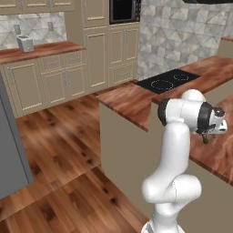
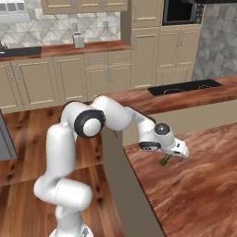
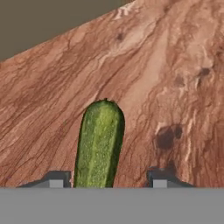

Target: Open the fridge, remove the orange, squash, and chicken drumstick, and place them on any counter.

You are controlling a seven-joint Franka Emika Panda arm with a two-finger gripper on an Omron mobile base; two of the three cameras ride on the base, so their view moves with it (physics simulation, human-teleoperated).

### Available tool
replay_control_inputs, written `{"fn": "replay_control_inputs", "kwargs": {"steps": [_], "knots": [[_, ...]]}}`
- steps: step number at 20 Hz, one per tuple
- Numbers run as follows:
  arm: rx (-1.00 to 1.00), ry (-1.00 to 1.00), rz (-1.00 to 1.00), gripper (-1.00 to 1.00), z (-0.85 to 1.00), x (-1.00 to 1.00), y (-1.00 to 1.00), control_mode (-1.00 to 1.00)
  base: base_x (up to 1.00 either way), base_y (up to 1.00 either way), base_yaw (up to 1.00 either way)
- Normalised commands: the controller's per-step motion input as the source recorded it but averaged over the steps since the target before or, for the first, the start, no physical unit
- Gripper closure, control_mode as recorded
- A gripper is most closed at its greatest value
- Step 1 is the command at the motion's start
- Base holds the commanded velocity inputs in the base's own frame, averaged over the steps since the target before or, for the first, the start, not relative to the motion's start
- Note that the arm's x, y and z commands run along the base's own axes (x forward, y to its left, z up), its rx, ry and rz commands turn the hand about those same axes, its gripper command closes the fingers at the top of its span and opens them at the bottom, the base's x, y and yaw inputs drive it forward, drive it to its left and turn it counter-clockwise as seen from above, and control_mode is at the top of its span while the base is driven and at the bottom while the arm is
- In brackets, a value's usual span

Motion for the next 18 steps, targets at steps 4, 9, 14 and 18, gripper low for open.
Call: {"fn": "replay_control_inputs", "kwargs": {"steps": [4, 9, 14, 18], "knots": [[0.2, -0.07, 0.02, -1.0, 0.85, -0.29, -0.1, -1.0, 0.0, 0.0, 0.0], [0.2, -0.02, 0.04, -1.0, 1.0, -0.63, 0.2, -1.0, 0.0, 0.0, 0.0], [0.09, 0.0, 0.03, -1.0, 1.0, -0.41, 0.55, -1.0, 0.0, 0.0, 0.0], [0.08, 0.08, 0.01, -1.0, 1.0, -0.51, 0.69, -1.0, 0.0, 0.0, 0.0]]}}
